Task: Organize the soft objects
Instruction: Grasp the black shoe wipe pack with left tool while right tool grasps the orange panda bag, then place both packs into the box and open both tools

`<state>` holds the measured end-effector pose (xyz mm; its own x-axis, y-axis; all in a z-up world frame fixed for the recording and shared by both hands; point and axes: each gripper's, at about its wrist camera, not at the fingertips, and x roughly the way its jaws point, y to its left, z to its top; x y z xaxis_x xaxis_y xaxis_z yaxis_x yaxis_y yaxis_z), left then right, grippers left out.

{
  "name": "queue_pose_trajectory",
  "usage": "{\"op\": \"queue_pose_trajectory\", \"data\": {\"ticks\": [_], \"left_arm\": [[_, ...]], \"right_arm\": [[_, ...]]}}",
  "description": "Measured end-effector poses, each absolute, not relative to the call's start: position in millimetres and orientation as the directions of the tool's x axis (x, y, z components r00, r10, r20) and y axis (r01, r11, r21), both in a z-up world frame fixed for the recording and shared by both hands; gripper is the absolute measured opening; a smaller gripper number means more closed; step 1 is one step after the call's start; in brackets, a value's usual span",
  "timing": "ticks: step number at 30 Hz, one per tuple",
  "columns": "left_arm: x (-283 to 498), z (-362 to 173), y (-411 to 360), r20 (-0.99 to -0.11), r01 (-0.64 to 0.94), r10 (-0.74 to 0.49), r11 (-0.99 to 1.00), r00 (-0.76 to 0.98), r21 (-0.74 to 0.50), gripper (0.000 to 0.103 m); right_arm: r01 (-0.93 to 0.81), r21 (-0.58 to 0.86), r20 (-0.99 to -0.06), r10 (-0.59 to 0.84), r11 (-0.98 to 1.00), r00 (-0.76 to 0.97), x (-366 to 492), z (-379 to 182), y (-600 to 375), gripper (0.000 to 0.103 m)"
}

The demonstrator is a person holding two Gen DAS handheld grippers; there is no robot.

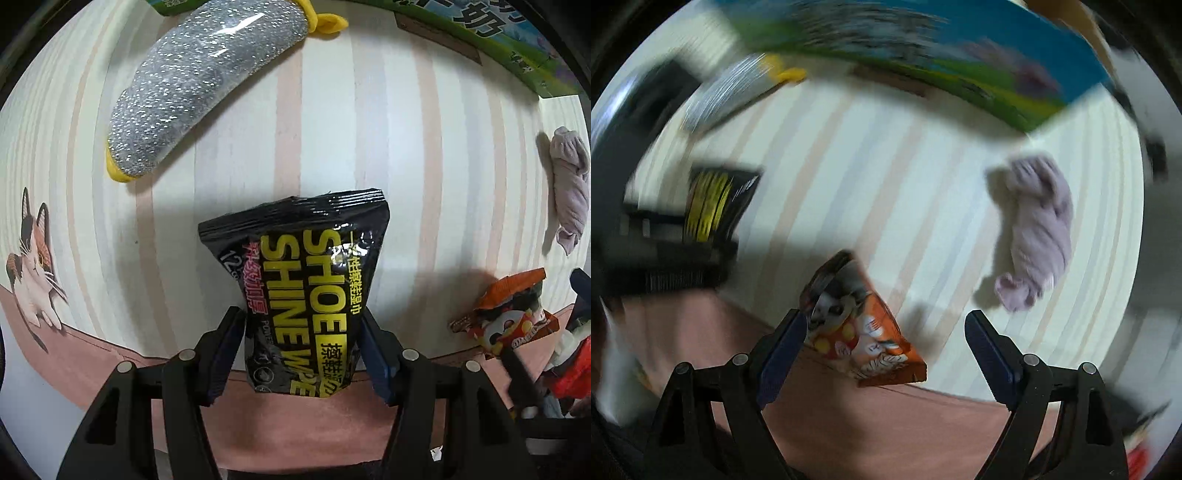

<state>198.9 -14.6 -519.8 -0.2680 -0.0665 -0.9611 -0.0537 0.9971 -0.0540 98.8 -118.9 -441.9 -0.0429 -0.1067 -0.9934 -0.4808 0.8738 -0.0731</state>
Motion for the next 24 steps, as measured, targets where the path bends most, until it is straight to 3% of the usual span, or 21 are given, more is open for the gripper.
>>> {"op": "queue_pose_trajectory", "data": {"ticks": [4,7,8,9,11,15,19,21,24], "left_arm": [[197.0,-525.9,2.8,-0.96,-0.058,-0.068,0.997,-0.272,-0.054,0.059],[187.2,-537.7,8.9,-0.961,-0.048,-0.056,0.998,-0.272,-0.044,0.06],[191.0,-536.4,6.2,-0.962,-0.044,-0.05,0.998,-0.27,-0.04,0.06],[187.4,-534.8,7.6,-0.962,-0.041,-0.047,0.998,-0.269,-0.037,0.06],[195.3,-521.9,5.0,-0.962,-0.043,-0.046,0.998,-0.268,-0.036,0.06],[200.6,-521.4,2.6,-0.964,-0.052,-0.048,0.998,-0.262,-0.036,0.061],[191.9,-525.8,2.3,-0.97,-0.074,-0.052,0.997,-0.238,-0.035,0.06],[190.0,-525.5,0.9,-0.972,-0.077,-0.053,0.996,-0.23,-0.036,0.056],[187.2,-520.3,-0.7,-0.975,-0.075,-0.04,0.997,-0.218,-0.024,0.045]], "right_arm": [[-0.666,-0.141,-0.982,-0.188,0.733,0.001,74.7,-457.7,-91.9,0.09],[-0.697,-0.158,-0.975,-0.221,0.699,-0.001,70.7,-474.6,-82.1,0.088],[-0.692,-0.155,-0.975,-0.222,0.705,-0.008,69.0,-479.4,-80.5,0.08],[-0.677,-0.137,-0.977,-0.213,0.723,-0.03,70.2,-482.0,-80.9,0.067],[-0.616,-0.097,-0.98,-0.181,0.782,-0.076,73.4,-488.9,-81.2,0.057],[-0.344,0.017,-0.983,-0.048,0.939,-0.18,95.0,-488.3,-110.6,0.052],[-0.064,0.125,-0.966,0.106,0.99,-0.236,109.4,-489.2,-143.3,0.053],[-0.037,0.12,-0.97,0.109,0.992,-0.219,111.8,-484.7,-147.9,0.066],[-0.054,0.085,-0.978,0.073,0.995,-0.195,113.2,-481.1,-158.9,0.068]]}}
